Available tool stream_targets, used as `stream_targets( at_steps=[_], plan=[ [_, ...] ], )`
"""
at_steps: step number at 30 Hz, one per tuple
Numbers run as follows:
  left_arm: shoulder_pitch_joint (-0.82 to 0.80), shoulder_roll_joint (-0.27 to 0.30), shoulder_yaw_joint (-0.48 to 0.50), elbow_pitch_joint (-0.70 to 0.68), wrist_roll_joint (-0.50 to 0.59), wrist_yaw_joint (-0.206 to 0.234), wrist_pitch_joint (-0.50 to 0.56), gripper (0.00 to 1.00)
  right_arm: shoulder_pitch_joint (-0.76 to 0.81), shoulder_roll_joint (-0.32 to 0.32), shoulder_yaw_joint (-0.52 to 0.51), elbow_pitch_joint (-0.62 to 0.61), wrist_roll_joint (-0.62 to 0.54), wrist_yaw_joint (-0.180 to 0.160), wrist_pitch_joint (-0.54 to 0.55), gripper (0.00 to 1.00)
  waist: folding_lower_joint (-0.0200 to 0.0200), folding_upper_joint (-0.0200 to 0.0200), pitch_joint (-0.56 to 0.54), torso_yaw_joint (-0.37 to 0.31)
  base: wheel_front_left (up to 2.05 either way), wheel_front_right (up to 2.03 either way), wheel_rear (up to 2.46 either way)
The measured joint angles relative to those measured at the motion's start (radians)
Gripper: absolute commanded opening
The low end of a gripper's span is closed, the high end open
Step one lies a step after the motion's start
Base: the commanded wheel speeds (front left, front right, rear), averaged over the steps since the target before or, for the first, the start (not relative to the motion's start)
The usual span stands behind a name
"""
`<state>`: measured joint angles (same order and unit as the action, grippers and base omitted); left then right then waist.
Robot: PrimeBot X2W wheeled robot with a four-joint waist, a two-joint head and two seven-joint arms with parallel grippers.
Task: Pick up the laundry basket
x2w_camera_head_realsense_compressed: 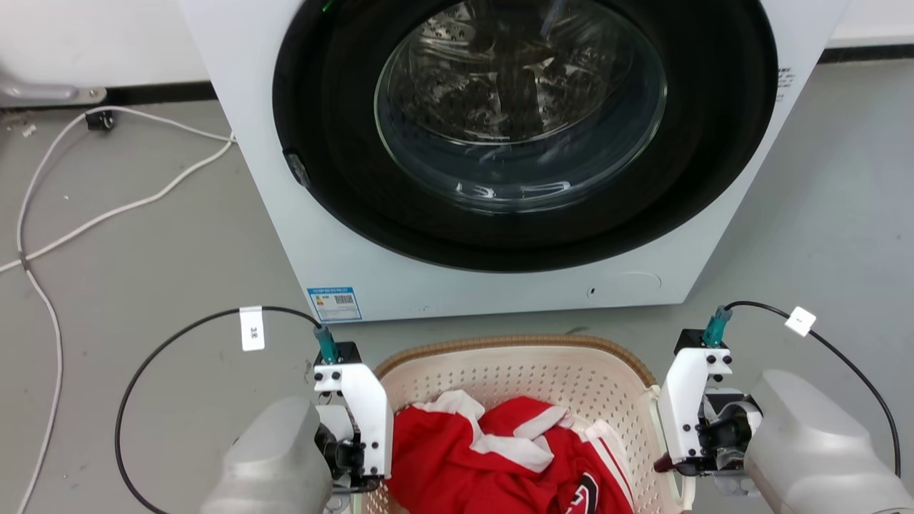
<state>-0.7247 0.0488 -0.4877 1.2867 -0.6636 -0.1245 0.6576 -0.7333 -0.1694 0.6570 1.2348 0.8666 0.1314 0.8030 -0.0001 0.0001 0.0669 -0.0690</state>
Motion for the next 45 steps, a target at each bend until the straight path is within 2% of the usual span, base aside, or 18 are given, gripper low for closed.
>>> stream_targets(
  at_steps=[15, 45],
  plan=[
    [0.079, 0.005, -0.037, -0.007, -0.046, 0.0, 0.034, 0.0, 0.057, 0.016, 0.015, 0.028, 0.018, 0.0, 0.025, 0.0, 0.0, 0.0, -0.094, -0.003, 0.0, 0.0, 0.0],
    [0.101, 0.008, -0.093, -0.013, -0.116, 0.0, 0.036, 0.0, 0.064, 0.016, 0.035, 0.042, 0.032, 0.0, 0.007, 0.0, 0.0001, 0.0, -0.121, 0.013, 0.0, 0.0, 0.0]
  ],
)
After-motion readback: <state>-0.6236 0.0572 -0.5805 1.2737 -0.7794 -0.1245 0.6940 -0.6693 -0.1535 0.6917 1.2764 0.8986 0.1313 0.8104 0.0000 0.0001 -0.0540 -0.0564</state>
